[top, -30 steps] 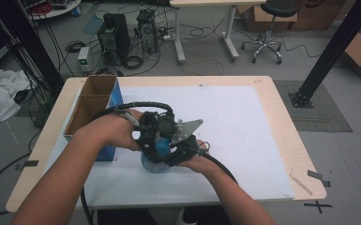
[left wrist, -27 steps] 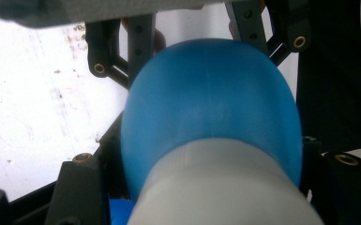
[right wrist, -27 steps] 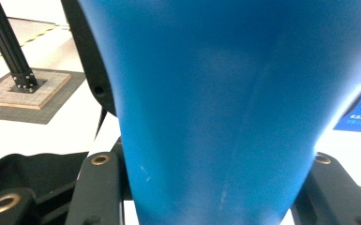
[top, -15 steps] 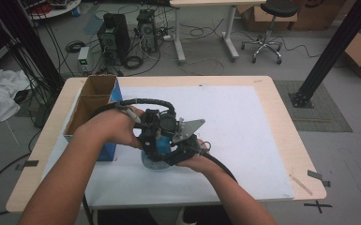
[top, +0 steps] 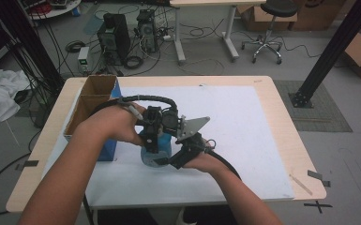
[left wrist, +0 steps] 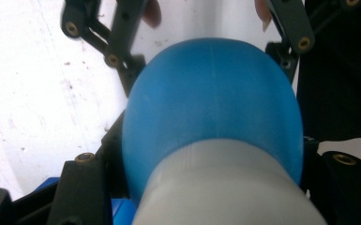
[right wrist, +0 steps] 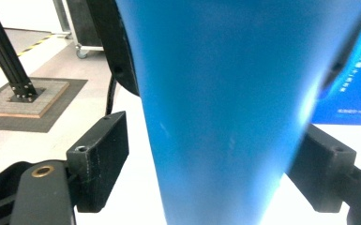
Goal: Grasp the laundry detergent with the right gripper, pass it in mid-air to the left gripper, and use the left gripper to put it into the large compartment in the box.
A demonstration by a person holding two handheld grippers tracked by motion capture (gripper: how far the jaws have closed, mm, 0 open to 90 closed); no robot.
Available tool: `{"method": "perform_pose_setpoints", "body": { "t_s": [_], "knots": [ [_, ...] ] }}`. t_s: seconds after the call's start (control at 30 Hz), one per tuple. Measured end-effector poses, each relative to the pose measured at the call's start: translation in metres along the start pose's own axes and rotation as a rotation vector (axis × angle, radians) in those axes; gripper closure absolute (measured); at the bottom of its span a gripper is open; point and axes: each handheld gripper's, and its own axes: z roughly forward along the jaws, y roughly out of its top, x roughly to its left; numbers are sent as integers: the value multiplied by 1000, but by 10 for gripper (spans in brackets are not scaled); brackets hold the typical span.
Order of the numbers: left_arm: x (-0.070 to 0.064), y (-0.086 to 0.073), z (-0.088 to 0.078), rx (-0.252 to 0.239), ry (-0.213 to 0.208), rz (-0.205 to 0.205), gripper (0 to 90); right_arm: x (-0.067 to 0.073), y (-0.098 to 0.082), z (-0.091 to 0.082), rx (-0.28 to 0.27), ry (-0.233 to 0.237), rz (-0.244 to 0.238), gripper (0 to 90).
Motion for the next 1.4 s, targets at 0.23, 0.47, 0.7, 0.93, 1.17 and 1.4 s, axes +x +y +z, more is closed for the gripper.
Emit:
{"method": "perform_pose_setpoints", "body": {
  "t_s": [0.23, 0.47, 0.7, 0.93, 1.17, 1.4],
  "knots": [
    [2, 3, -4, 1, 0, -2, 386, -4, 0, -10, 13, -3, 19, 136],
    [6, -3, -12, -1, 2, -39, 386, -6, 3, -18, 82, -7, 25, 0],
    [16, -10, -26, 18, -22, -140, 385, -10, 17, -40, 243, -25, 3, 0],
    [31, -23, -44, 20, -81, -286, 385, -22, 37, -68, 506, -23, -10, 0],
    [45, -41, -65, 1, -110, -475, 384, -22, 54, -90, 694, -4, -21, 0],
    [57, -60, -88, 1, -97, -686, 384, -18, 58, -102, 835, -3, -17, 0]
  ]
}}
